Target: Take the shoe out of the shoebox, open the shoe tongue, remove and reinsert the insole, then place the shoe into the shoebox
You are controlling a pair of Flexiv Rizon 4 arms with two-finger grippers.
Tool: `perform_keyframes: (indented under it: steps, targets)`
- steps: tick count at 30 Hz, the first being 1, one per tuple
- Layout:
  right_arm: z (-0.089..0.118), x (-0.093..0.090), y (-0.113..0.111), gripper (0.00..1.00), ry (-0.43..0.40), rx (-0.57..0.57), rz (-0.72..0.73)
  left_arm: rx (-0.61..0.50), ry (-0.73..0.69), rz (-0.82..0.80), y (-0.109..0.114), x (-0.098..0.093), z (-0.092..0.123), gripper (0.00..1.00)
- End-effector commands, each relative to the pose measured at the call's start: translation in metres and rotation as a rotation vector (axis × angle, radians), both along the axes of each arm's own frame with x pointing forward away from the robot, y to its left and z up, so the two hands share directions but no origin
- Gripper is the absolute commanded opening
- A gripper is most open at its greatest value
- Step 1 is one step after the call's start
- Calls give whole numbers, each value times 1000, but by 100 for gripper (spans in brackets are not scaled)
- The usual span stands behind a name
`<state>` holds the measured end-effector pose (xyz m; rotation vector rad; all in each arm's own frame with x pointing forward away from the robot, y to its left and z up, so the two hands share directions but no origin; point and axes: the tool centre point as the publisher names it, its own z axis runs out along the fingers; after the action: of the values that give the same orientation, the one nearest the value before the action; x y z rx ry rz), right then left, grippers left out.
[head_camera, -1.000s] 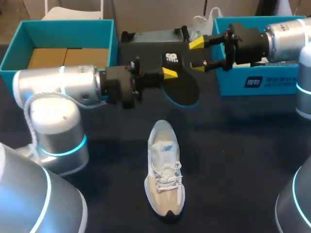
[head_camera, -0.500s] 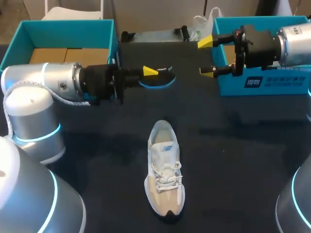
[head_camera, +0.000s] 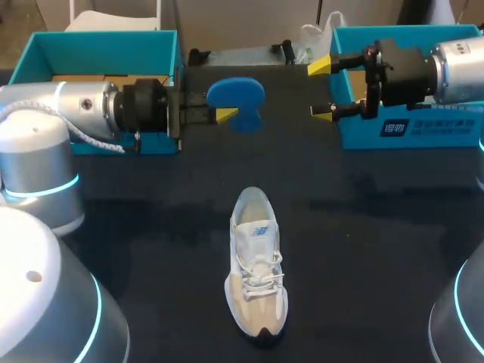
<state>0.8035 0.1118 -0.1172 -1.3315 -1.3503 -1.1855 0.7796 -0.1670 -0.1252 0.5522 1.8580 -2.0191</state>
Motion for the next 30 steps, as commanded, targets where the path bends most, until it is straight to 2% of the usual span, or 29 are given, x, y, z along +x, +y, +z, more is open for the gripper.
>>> perform_keyframes:
  steps: [1, 9, 17, 30]
  targets:
    - [1, -1, 1, 100, 2, -5, -1, 63, 739, -105, 2, 1, 2, 0]
    - [1, -1, 1, 100, 2, -5, -1, 63, 739, -105, 2, 1, 2, 0]
    - [1, -1, 1, 100, 2, -5, -1, 14, 1255, -27, 4, 4, -6, 0]
    - [1, -1, 1, 100, 2, -5, -1, -31, 1677, -45, 8, 0, -16, 0]
